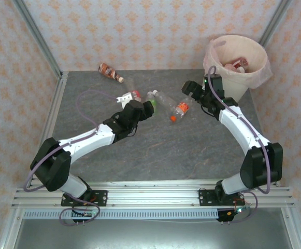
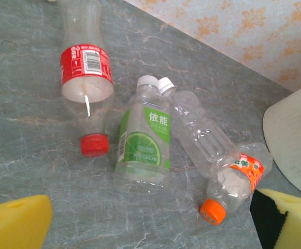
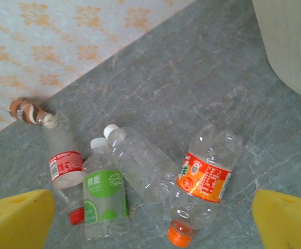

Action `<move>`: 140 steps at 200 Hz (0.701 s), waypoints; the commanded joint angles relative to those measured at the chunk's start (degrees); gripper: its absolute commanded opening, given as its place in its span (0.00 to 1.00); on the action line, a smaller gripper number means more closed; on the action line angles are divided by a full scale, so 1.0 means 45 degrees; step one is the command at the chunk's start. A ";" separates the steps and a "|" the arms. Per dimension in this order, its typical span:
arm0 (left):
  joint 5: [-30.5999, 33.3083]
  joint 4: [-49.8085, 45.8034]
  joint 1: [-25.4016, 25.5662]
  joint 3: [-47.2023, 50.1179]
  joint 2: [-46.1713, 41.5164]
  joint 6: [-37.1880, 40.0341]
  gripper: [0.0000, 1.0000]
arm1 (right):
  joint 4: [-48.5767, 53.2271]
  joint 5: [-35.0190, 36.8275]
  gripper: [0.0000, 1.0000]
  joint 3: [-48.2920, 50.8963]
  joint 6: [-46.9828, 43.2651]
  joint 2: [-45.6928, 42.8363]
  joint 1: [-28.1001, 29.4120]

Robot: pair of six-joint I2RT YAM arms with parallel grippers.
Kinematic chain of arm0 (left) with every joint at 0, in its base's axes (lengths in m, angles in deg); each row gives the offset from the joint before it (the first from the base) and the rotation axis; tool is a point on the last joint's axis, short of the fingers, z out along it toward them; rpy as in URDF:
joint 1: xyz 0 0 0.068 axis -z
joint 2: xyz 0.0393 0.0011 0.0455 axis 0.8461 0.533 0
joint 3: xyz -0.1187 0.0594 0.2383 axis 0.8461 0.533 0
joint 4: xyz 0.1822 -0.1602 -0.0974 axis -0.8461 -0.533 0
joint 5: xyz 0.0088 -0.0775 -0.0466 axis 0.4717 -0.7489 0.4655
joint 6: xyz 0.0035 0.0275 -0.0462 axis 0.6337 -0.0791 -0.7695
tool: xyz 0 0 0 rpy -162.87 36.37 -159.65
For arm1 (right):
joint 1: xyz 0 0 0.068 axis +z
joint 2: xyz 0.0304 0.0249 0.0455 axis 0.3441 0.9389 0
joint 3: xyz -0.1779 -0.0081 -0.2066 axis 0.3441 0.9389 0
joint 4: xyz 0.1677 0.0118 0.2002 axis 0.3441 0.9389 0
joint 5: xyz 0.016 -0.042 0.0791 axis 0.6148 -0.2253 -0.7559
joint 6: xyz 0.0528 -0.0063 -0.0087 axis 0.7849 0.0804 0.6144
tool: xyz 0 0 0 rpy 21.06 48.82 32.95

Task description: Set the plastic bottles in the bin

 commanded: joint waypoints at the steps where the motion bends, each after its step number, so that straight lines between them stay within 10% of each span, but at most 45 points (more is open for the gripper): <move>1: -0.0150 0.0326 -0.0061 -0.0134 0.0281 -0.0310 1.00 | 0.0253 0.0364 0.97 0.0179 0.1262 0.0535 0.0016; 140: 0.0007 -0.0017 -0.0056 0.0023 0.0260 -0.0432 1.00 | -0.0690 0.0313 0.79 -0.0435 0.3134 0.4835 0.0214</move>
